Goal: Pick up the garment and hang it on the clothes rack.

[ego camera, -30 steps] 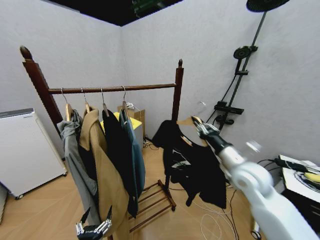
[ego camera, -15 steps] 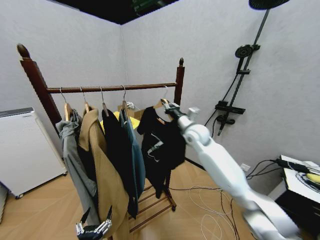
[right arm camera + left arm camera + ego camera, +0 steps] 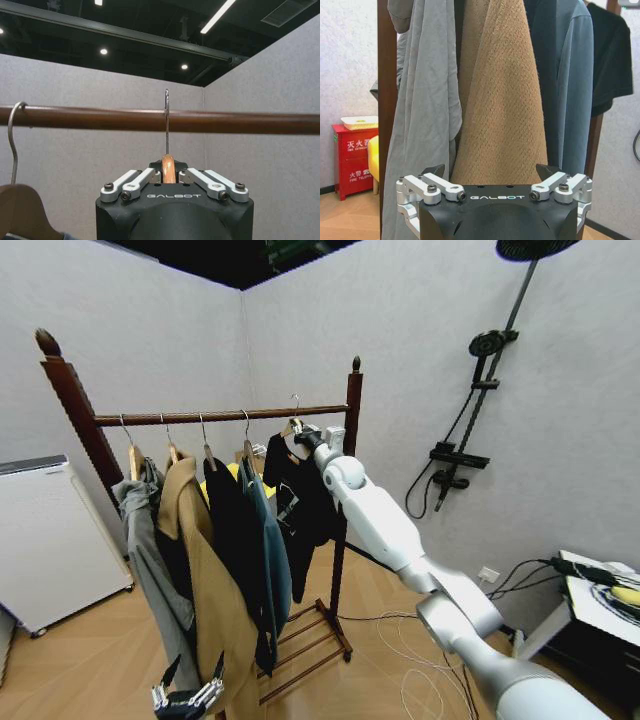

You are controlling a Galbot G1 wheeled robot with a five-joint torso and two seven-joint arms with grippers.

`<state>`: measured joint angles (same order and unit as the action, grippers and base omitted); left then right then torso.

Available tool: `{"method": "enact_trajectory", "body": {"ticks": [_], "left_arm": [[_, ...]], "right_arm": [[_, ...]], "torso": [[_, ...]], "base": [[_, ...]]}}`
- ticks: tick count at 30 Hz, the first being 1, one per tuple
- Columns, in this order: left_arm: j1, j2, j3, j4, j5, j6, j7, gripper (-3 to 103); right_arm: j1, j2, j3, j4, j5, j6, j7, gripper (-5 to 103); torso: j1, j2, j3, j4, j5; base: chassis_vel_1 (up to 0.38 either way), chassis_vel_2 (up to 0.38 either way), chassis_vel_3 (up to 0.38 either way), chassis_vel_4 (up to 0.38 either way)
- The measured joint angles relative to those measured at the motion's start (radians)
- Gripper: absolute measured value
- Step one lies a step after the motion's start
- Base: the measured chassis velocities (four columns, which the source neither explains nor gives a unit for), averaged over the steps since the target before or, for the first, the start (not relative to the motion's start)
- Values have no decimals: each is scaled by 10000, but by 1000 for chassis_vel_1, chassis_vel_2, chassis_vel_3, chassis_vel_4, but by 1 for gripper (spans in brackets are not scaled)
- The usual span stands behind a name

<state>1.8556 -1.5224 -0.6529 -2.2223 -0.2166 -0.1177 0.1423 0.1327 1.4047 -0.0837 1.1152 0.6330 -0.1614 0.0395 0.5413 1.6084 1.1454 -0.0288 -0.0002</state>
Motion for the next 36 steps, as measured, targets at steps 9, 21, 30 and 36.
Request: {"method": "enact_trajectory", "body": {"ticks": [9,21,30,36], "left_arm": [[0,2,-6,0,0,1,-2,100],[0,0,-3,0,0,0,-4,100],[0,1,2,0,0,1,8,100],[0,2,-1,0,0,0,1,100]], "right_arm": [[-855,-324,13,1037,300,-476,240,20],[-3032,-2876,1559,4955,625,-1779,888,64],[-8046,-4986,4960,8974,914,-2009,1654,96],[-12114,-4816,7216,11080,415,-1856,2149,100]], "torso": [[0,0,1,-2,5],[1,0,0,-4,6],[-2,2,-3,-7,6],[-2,2,-3,-4,3]], "base": [[0,0,0,0],[0,0,0,0],[0,0,0,0],[0,0,0,0]]}}
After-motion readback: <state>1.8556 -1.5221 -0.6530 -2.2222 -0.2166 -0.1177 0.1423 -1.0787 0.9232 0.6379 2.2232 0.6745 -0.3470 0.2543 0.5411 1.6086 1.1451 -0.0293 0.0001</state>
